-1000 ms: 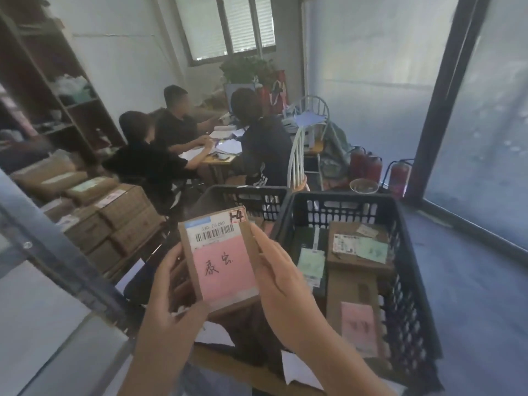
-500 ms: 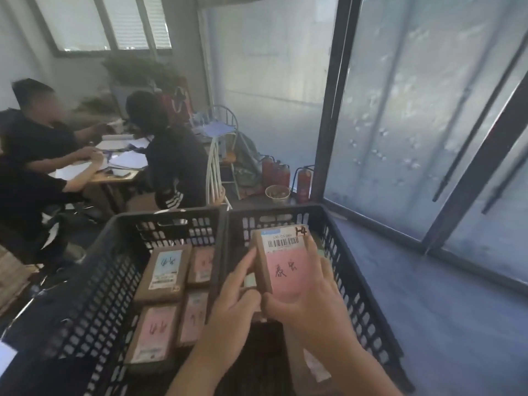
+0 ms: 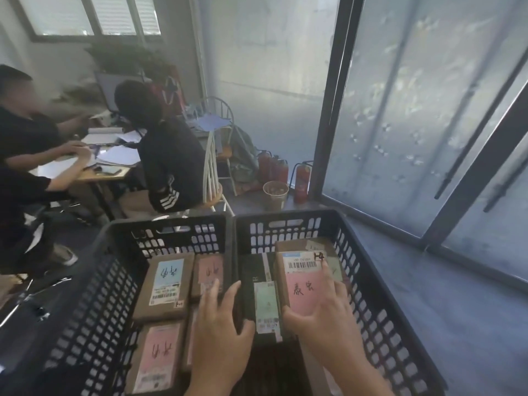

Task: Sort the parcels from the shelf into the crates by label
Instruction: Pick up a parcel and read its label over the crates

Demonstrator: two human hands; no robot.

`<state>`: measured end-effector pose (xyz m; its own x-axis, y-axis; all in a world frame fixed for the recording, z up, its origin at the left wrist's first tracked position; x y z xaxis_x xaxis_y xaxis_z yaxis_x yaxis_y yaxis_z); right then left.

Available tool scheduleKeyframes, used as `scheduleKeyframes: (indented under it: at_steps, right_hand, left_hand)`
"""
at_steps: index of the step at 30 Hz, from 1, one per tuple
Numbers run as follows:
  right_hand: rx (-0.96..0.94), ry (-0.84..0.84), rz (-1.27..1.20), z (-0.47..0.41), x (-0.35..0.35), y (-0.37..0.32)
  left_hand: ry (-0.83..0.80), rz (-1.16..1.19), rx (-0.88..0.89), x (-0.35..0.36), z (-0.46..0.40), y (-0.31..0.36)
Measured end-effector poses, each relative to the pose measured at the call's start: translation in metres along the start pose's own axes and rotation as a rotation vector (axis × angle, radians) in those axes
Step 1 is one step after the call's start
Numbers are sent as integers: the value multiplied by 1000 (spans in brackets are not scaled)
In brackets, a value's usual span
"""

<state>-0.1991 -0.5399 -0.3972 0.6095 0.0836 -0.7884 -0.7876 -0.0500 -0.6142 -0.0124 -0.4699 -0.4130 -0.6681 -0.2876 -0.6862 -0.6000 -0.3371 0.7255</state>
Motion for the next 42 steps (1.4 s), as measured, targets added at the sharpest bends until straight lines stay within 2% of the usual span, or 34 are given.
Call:
scheduleKeyframes:
  at_steps: [4,11,20,26,31,39,42]
  right_hand:
    - [-16,-70,18,-43,38,-18]
    - [-11,-194,23,-113,97,-35]
    - [-3,-198,103,-152,133,-42]
    - [12,-219,124,-161,135,-49]
    - [20,-224,123,-159,128,-50]
    - [-130,-54,140,-114,78,-55]
    - [-154,-47,114,-80,57,-52]
  left_hand:
    - [2,64,-111,6,-6,-9]
    - [-46,-31,-81,16,-24,-22]
    - [-38,-81,-101,17,-33,-27]
    - [5,-111,-123,17,-29,-23]
    - [-5,-45,-113,21,-34,-29]
    - [38,111,-55,9,-32,-11]
    - [82,179,-19,4,-34,-8]
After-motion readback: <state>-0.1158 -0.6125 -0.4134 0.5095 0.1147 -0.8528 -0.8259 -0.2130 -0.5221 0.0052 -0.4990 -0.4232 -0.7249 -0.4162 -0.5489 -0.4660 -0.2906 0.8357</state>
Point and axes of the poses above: each hand's wrist, its own z-axis away from the middle knuckle, its own x-axis out of the palm, y = z × x, the point moved 3 cm from there along -z, towards the middle knuckle, and after that the axes turned 5 degrees about z, right-handed, at the moved point
